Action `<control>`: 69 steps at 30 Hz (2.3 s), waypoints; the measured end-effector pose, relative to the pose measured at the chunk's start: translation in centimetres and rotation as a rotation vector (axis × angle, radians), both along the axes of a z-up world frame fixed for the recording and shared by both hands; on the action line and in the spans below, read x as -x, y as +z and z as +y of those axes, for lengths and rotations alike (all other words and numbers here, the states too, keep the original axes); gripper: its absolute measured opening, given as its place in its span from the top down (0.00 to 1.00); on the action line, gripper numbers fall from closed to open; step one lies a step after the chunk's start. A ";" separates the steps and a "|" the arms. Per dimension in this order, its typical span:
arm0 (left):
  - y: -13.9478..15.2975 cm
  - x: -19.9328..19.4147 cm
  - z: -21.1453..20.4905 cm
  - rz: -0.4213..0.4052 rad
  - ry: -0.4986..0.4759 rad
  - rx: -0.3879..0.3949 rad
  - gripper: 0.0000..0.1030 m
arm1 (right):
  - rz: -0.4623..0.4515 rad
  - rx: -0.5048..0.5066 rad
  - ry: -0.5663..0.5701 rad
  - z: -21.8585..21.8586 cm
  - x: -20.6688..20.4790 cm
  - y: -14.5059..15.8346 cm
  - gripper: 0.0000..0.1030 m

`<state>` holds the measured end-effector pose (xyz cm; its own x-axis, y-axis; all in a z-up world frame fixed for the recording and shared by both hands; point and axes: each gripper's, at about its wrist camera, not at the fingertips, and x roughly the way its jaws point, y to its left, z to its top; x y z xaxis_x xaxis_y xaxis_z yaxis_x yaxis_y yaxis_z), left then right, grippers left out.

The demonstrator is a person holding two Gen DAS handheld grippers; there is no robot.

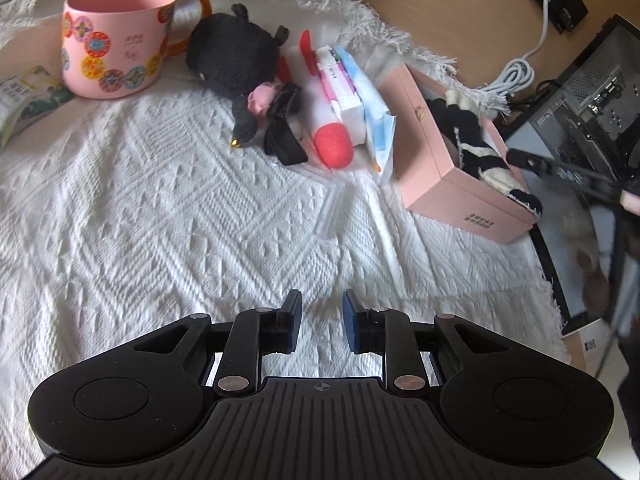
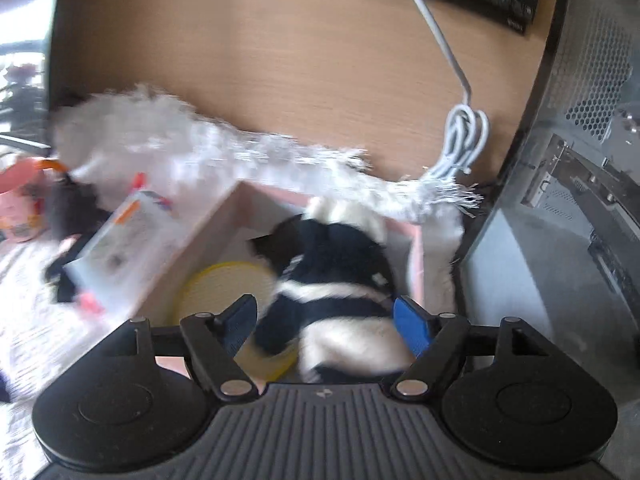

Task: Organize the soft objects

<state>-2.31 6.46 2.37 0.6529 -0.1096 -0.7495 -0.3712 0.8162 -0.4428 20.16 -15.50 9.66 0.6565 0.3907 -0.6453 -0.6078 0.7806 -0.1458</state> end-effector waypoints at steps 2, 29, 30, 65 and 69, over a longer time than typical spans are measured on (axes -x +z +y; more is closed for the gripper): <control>0.0 -0.4 -0.1 -0.001 -0.008 -0.004 0.76 | -0.016 -0.035 0.011 0.4 2.4 -0.3 0.26; 1.1 5.3 6.6 -0.024 0.201 -0.086 0.76 | -0.088 -0.003 0.294 19.8 11.7 -5.6 0.57; 1.0 5.5 6.7 -0.023 0.204 -0.082 0.76 | -0.078 0.010 0.294 20.1 11.6 -6.1 0.57; 3.1 -12.0 12.4 -0.122 0.256 -0.190 0.76 | 0.100 0.006 0.071 3.0 17.0 -5.7 0.50; 3.4 -14.4 11.1 -0.099 0.204 -0.279 0.76 | 0.097 0.002 0.062 2.4 16.6 -5.6 0.49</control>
